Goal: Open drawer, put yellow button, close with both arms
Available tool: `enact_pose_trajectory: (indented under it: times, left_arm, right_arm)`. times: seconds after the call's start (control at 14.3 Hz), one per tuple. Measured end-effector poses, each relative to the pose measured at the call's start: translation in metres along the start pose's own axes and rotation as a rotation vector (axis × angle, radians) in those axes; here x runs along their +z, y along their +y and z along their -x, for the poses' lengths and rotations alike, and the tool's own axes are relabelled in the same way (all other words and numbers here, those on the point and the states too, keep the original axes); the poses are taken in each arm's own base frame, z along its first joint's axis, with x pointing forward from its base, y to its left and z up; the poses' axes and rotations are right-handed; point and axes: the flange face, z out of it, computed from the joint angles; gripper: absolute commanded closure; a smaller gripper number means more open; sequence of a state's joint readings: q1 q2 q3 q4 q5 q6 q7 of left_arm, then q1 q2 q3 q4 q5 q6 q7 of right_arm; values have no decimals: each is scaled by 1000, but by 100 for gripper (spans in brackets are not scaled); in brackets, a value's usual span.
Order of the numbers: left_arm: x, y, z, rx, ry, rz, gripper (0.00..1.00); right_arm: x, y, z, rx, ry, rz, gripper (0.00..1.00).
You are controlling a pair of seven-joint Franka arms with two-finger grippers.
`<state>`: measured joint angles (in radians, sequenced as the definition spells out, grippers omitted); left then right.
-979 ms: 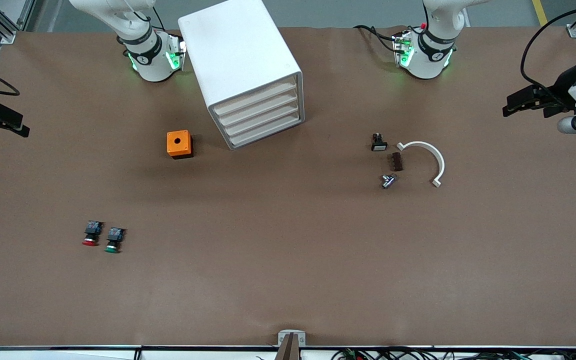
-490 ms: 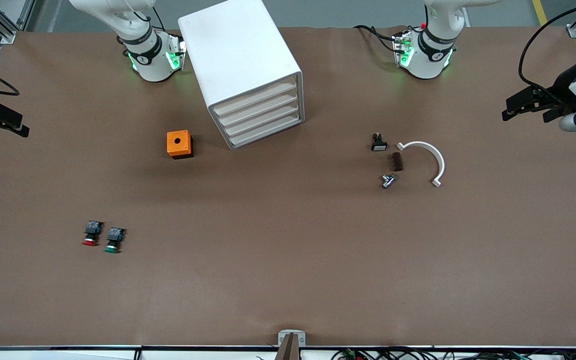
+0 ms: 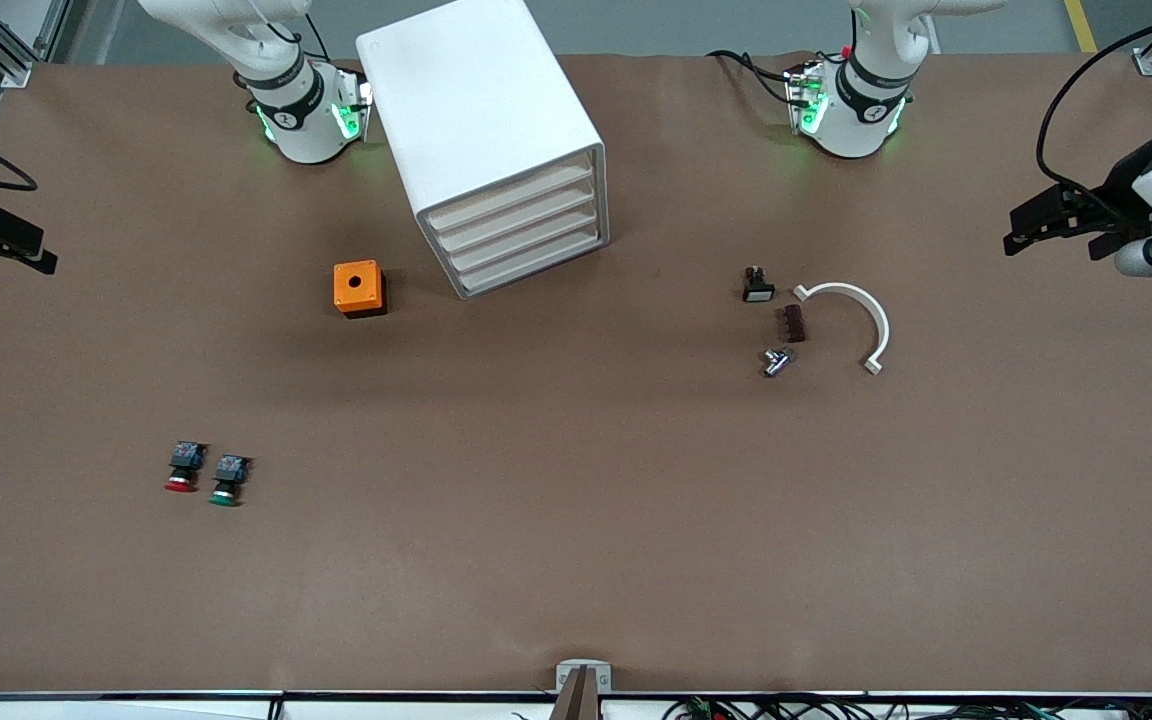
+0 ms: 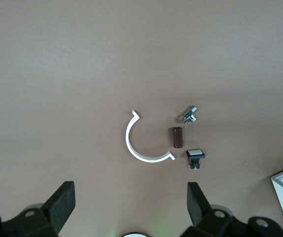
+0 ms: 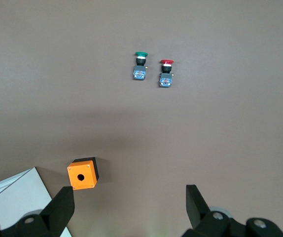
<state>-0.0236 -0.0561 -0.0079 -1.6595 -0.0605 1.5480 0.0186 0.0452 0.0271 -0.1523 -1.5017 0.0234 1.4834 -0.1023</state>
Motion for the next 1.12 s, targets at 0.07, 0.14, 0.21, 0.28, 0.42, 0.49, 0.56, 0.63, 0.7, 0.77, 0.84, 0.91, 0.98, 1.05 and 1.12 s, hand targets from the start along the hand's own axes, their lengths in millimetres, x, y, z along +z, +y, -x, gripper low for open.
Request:
enact_pose_trajectory:
  times: [0.07,0.14,0.21,0.28,0.42,0.49,0.56,0.63,0.7,0.77,0.84,0.91,0.98,1.05,1.12]
  left_arm:
    - [-4,-2,0,-3,8,0,0]
    - [-6,-3,0,-5,12,0,0]
    - [-7,-3,0,-6,14,0,0]
    - [-7,-3,0,-6,15,0,0]
    - [-8,0,0,1,17,0,0]
    - [-10,2,0,4,21,-1,0]
    - [-13,4,0,7,27,-1,0]
    - [-15,5,0,9,31,-1,0]
    - [-16,6,0,10,34,-2,0]
    - [-16,7,0,8,35,-2,0]
    - [-16,7,0,3,35,-2,0]
    - [-16,7,0,1,35,-2,0]
    - [-16,7,0,1,35,-2,0]
    - [-16,7,0,0,35,-2,0]
    - [-16,7,0,0,35,-2,0]
  right_arm:
    - [0,0,0,0,0,-1,0]
    - [0,0,0,1,-1,-2,0]
    - [0,1,0,2,-1,-3,0]
    - [0,1,0,3,-1,-3,0]
    - [0,2,0,4,-1,-3,0]
    - [0,2,0,4,-1,-3,0]
    - [0,2,0,4,-1,-3,0]
    - [0,2,0,5,-1,-3,0]
    - [0,3,1,5,-1,-3,0]
    - [0,3,1,6,-1,-3,0]
    - [0,3,1,6,-1,-3,0]
    - [0,3,1,6,0,-3,0]
    - [-1,3,1,6,0,-3,0]
    - [-1,3,1,6,0,-4,0]
    - [-1,3,1,6,0,-4,0]
